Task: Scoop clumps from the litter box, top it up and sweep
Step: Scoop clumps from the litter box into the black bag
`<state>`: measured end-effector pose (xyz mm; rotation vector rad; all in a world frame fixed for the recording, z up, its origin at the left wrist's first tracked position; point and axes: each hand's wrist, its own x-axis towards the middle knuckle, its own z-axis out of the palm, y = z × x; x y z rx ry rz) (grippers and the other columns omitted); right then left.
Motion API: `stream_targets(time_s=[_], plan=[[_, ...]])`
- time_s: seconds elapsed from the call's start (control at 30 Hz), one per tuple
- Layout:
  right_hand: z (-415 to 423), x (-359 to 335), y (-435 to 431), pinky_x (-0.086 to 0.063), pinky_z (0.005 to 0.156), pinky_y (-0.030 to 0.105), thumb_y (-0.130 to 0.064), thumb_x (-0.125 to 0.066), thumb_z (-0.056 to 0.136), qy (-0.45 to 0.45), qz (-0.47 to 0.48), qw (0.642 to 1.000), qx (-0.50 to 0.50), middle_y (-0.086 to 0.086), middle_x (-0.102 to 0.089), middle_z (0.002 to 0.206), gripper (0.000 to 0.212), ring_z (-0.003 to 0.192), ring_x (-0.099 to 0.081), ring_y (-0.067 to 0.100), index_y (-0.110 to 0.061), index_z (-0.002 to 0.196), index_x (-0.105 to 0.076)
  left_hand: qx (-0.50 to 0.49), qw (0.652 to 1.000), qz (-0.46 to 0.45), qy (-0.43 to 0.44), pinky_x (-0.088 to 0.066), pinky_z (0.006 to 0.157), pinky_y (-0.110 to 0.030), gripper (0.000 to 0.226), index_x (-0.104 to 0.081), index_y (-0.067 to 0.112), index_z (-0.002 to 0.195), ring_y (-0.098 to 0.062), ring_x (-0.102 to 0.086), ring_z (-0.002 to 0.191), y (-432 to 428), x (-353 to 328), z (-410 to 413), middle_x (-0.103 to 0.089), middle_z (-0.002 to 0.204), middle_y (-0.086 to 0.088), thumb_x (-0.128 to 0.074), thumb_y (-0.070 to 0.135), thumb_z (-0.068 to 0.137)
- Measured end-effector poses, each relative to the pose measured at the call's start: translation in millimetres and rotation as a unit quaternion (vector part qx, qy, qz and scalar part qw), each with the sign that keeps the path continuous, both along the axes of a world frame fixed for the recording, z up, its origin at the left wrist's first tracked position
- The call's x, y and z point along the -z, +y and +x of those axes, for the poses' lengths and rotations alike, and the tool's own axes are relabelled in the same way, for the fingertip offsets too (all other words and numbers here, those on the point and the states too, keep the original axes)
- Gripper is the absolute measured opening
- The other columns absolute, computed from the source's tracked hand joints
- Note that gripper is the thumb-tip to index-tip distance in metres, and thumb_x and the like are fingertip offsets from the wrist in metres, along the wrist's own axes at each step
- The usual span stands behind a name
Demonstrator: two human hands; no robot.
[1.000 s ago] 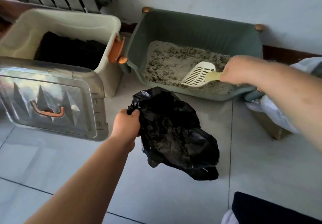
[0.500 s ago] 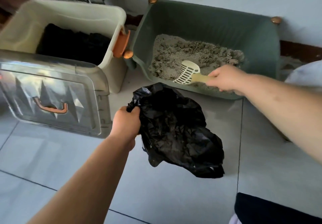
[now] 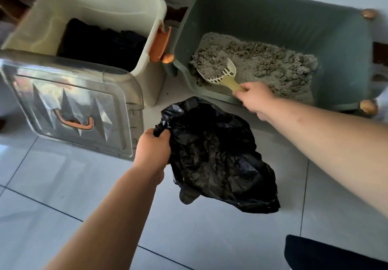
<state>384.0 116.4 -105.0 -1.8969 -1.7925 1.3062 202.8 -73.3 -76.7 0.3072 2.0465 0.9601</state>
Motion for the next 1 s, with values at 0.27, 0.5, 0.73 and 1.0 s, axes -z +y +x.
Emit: stream_targets(time_s=[0.27, 0.5, 0.73, 1.0], plan=[[39, 3, 3, -0.039, 0.075, 0.025, -0.025, -0.06, 0.093, 0.034, 0.057, 0.997, 0.038, 0.0, -0.061, 0.107, 0.043, 0.087, -0.054, 0.018, -0.02, 0.135, -0.054, 0.011, 1.0, 0.002, -0.005, -0.043, 0.066, -0.039, 0.031, -0.055, -0.005, 0.105, -0.023, -0.051, 0.073, 2, -7, -3, -0.055, 0.081, -0.01, -0.052, 0.023, 0.092], [52, -2, 2, -0.039, 0.063, 0.027, -0.03, -0.059, 0.092, 0.02, 0.076, 0.996, 0.031, 0.001, -0.064, 0.1, 0.04, 0.076, -0.056, 0.018, -0.021, 0.131, -0.057, 0.031, 0.999, -0.004, 0.006, -0.044, 0.066, -0.038, 0.028, -0.054, -0.007, 0.103, -0.024, -0.051, 0.073, 5, -14, 0, -0.053, 0.08, -0.012, -0.051, 0.02, 0.093], [62, -11, 1, -0.036, 0.052, 0.026, -0.03, -0.059, 0.092, 0.052, 0.062, 0.995, 0.063, 0.001, -0.062, 0.093, 0.038, 0.071, -0.052, 0.017, -0.022, 0.129, -0.057, 0.036, 0.999, 0.005, 0.014, -0.051, 0.07, -0.039, 0.022, -0.058, -0.001, 0.1, -0.026, -0.057, 0.076, 7, -22, 4, -0.059, 0.084, -0.015, -0.051, 0.019, 0.095], [72, -20, 3, -0.033, 0.051, 0.026, -0.029, -0.06, 0.091, 0.041, 0.07, 0.996, 0.048, -0.004, -0.057, 0.079, 0.041, 0.06, -0.047, 0.013, -0.023, 0.131, -0.055, 0.045, 0.999, 0.006, 0.016, -0.058, 0.081, -0.053, 0.021, -0.058, -0.001, 0.099, -0.028, -0.059, 0.077, 5, -30, 11, -0.06, 0.087, -0.016, -0.052, 0.018, 0.094]])
